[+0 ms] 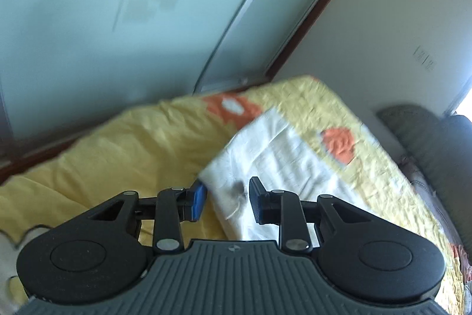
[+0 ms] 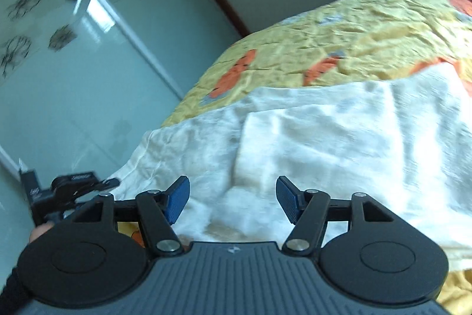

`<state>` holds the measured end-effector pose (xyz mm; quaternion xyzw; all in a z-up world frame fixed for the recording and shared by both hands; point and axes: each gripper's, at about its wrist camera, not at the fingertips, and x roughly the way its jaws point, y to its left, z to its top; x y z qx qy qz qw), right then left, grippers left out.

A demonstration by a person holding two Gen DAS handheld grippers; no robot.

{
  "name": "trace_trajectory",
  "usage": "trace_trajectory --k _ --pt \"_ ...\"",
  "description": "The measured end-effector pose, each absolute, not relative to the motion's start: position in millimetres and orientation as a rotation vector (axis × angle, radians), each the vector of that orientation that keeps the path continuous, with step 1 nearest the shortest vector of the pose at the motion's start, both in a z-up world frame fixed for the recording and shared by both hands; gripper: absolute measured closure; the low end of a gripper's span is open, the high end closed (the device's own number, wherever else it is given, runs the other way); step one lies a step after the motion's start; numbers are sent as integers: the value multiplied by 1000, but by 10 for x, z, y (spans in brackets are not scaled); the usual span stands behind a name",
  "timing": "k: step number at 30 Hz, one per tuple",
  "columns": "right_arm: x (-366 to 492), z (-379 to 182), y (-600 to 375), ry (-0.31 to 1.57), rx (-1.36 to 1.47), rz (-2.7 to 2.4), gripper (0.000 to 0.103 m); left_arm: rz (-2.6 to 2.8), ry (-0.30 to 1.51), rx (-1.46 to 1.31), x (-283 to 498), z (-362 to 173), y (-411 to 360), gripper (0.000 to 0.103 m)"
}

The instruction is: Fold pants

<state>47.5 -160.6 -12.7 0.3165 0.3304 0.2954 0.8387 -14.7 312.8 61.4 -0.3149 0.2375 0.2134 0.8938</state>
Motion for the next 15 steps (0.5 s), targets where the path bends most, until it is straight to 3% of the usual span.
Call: trace_trajectory --k 3,4,5,7,15 --pt "403 -305 -1999 725 863 586 37 291 454 -658 -298 843 2852 67" --pt "390 -364 -2081 738 912 583 37 186 468 -671 -243 898 2740 56" --pt "380 -411 -2137 746 945 579 37 79 499 -706 -144 919 2651 39" --pt "388 -491 -2245 768 985 558 37 -118 577 -811 147 897 2483 27" --pt "234 -561 -2511 787 1115 566 37 -296 876 -963 1348 384 1926 30"
